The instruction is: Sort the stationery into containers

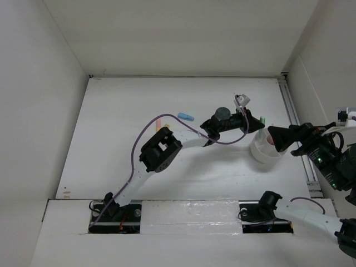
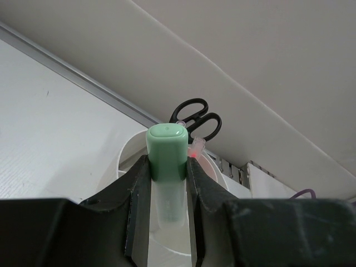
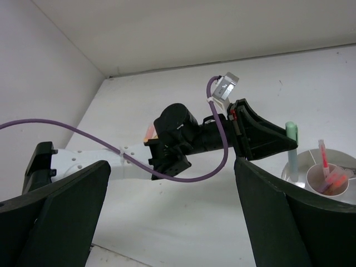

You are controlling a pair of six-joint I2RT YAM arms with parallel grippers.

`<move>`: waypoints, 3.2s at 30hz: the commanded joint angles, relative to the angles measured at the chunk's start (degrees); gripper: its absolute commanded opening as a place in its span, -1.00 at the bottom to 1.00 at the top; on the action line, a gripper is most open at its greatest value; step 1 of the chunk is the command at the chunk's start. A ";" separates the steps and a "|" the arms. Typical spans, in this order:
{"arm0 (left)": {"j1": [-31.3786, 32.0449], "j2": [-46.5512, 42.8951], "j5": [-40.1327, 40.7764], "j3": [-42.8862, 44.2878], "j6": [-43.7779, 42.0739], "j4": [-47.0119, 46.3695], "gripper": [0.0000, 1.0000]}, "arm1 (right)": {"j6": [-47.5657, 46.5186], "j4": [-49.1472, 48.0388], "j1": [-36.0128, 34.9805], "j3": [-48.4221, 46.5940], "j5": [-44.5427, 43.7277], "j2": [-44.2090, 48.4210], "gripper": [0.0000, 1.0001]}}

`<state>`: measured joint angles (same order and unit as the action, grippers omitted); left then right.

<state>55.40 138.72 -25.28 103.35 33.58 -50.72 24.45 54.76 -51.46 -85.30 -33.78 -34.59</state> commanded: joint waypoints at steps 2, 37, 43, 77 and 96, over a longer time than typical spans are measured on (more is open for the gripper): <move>0.24 -0.81 -0.91 1.94 -0.10 -3.95 -1.00 | 0.25 -1.33 -0.48 0.04 0.65 1.10 0.98; 0.24 -0.81 -2.67 -3.50 -0.10 -4.21 -0.33 | -0.28 -0.80 -0.48 0.04 1.17 1.63 0.98; 0.24 -2.39 -3.90 -5.43 0.95 -6.15 -0.19 | -0.28 -0.80 -0.48 0.04 0.65 1.63 0.98; -26.74 -30.52 40.22 -15.21 1.05 70.01 1.00 | -3.00 -7.03 -0.48 4.87 5.30 1.54 0.98; -34.04 -27.28 33.54 -21.79 -4.14 74.45 0.84 | -4.06 -12.58 -0.48 10.06 9.43 2.60 0.98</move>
<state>22.26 110.43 10.02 82.26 30.48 23.53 21.15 45.74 -51.46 -75.13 -25.45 -32.84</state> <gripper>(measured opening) 0.926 0.992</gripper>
